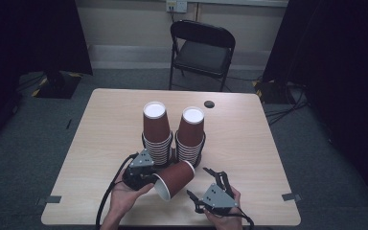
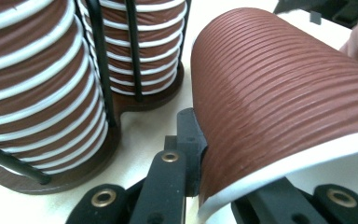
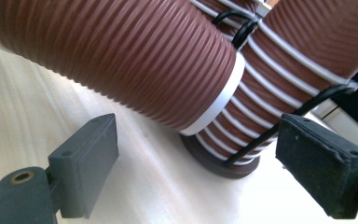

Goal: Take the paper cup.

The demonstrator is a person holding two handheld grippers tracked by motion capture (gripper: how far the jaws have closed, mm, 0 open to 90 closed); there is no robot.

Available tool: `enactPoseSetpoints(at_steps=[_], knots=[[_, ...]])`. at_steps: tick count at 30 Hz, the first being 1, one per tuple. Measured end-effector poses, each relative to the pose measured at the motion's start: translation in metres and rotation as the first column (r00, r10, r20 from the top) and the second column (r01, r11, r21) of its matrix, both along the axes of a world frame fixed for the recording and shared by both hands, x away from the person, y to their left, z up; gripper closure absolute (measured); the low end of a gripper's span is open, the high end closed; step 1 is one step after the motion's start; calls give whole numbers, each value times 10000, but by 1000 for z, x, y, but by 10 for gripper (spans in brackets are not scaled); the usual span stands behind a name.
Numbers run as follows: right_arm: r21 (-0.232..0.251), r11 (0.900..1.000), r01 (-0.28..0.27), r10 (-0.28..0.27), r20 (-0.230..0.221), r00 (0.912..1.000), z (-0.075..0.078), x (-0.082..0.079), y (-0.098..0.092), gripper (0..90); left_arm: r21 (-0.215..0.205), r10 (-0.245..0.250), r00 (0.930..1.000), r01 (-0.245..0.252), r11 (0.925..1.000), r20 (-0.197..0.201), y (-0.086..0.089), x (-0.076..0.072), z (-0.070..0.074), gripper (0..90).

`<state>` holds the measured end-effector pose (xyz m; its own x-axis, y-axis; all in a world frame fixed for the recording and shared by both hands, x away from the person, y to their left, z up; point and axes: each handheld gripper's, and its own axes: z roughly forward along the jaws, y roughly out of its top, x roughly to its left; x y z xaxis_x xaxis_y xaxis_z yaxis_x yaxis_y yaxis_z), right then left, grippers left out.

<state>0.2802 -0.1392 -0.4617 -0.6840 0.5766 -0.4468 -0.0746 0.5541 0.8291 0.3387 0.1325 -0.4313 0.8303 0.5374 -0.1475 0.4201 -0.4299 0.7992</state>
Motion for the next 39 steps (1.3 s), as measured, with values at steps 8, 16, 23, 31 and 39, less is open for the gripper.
enactPoseSetpoints(at_steps=[8,16,23,31,39], knots=[[-747,9965,-375,387,149,9991,1,0,11,110,484,-257,9991,273,9985,-330,-4,2,-4,857],[-1678,9837,-645,697,257,9972,-3,-1,19,134,873,-528,9972,573,9945,-530,-6,4,-1,857],[-2282,9694,-905,1026,419,9938,-4,-2,29,128,1103,-745,9948,819,9905,-700,-11,7,2,858],[-2751,9545,-1154,1358,564,9891,-5,-4,36,113,1095,-1037,9883,1160,9872,-1117,-11,10,1,859],[-2763,9510,-1388,1630,664,9844,-7,-4,51,108,901,-1157,9874,1256,9880,-1080,-21,10,5,863]])
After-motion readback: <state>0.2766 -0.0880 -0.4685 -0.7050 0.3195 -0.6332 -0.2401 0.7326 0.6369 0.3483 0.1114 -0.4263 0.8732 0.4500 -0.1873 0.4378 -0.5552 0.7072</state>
